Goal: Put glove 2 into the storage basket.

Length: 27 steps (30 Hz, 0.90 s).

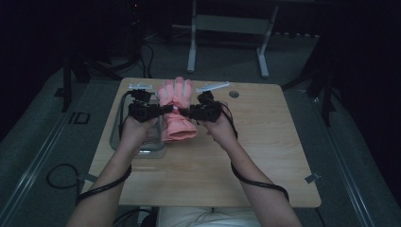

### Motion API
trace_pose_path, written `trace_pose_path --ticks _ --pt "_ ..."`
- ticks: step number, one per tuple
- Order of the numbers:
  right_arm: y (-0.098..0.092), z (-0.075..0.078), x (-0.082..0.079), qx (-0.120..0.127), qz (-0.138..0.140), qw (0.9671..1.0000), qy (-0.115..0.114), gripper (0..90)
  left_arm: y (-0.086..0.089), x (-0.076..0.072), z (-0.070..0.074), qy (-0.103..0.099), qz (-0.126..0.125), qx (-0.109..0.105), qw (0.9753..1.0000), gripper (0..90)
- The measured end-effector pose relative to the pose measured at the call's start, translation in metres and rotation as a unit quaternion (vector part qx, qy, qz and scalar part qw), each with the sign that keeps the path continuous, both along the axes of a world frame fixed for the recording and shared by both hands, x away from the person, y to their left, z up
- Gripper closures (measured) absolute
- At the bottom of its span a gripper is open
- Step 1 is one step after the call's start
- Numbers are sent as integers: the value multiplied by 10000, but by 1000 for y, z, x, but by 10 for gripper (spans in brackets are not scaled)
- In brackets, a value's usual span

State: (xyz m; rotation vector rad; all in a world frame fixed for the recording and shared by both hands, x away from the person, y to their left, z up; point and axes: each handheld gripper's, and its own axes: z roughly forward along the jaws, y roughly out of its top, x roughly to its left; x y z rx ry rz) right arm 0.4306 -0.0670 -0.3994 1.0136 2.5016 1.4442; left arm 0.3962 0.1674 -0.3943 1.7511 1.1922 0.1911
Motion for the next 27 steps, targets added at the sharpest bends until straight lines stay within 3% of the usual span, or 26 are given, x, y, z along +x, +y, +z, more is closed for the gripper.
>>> trace_pose_path --ticks 13,21,27 --pt "56 5 13 -75 383 9992 -39 657 51 -6 1 2 508 -86 9987 727" --pt "90 -1 22 -257 611 9978 1 657 78 -8 -12 119 852 -220 9961 727" --pt "104 -10 29 -336 672 9971 98 657 88 -5 -23 189 964 -263 9948 727"
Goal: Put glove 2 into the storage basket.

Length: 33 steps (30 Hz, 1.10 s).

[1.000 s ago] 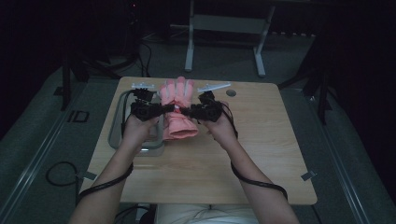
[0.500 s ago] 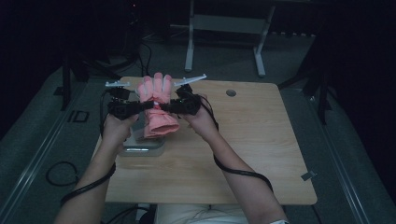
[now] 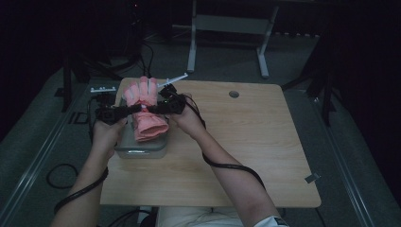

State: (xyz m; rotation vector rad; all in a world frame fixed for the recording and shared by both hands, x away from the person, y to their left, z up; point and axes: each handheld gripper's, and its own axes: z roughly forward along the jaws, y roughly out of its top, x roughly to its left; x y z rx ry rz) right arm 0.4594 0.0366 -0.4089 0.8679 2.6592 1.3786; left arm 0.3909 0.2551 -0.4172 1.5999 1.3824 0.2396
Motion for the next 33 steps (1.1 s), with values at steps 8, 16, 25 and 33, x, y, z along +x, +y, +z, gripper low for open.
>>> trace_pose_path --ticks 8,16,25,33 --pt "10 -17 9 -351 -57 9993 63 657 5 10 -32 202 123 -337 9992 726" --pt "17 -40 16 -540 -92 9982 260 657 9 16 -55 475 227 -457 9976 724" --pt "23 -56 21 -743 -94 9961 457 657 6 22 -65 886 306 -239 9953 718" --pt "25 -72 21 -755 -114 9947 688 635 -6 24 -65 1195 418 600 9901 686"
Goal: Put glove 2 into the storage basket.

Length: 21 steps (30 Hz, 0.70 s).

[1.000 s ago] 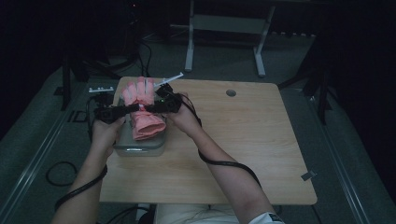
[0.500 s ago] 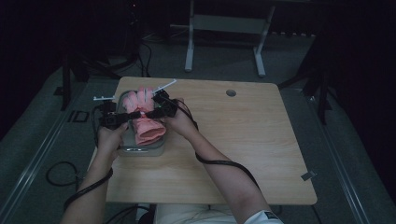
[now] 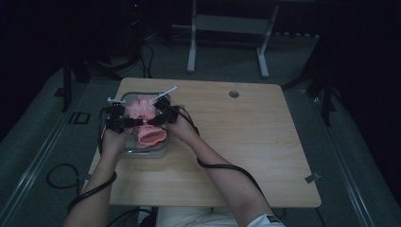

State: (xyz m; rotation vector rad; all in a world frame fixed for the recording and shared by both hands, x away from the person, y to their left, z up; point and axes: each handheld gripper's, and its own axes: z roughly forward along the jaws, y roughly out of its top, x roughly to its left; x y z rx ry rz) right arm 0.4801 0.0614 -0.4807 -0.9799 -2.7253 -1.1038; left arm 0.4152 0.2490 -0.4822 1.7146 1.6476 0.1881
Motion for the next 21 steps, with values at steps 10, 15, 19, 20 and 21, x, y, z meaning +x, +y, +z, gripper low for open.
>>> trace_pose_path --ticks 10,15,19,20,21 --pt "-3 -5 3 -23 -34 9998 174 537 -5 1 0 88 -49 391 9992 596" --pt "-8 -2 4 35 -30 9999 118 485 -6 0 2 -67 -93 465 9989 518" --pt "-12 5 3 1 -35 10000 22 475 -9 1 4 -150 -98 612 9980 486" --pt "-14 7 3 0 -38 10000 -28 480 -10 2 4 -175 -76 662 9976 473" --pt "-15 9 2 24 -54 10000 -35 479 -10 3 4 -176 -47 724 9972 460"
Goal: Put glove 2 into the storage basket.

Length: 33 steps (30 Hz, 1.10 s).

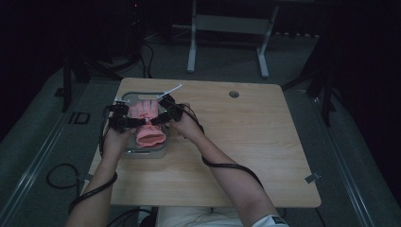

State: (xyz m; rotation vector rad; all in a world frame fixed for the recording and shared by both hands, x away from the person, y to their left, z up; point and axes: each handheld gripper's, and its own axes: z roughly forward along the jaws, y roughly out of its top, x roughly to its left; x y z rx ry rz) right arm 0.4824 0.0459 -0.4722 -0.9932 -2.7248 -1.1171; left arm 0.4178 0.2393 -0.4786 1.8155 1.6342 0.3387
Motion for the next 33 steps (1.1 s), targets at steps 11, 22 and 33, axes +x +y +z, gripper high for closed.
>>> trace_pose_path --ticks 11,22,33 --pt "-17 4 -3 195 17 9998 -101 463 -6 -3 -3 -3 4 161 9999 456" --pt "-27 17 -8 449 51 9986 -262 528 2 -6 7 -374 -60 -132 9992 240" --pt "-31 22 -12 487 141 9981 -361 491 5 -13 19 -616 -125 -127 9979 154"
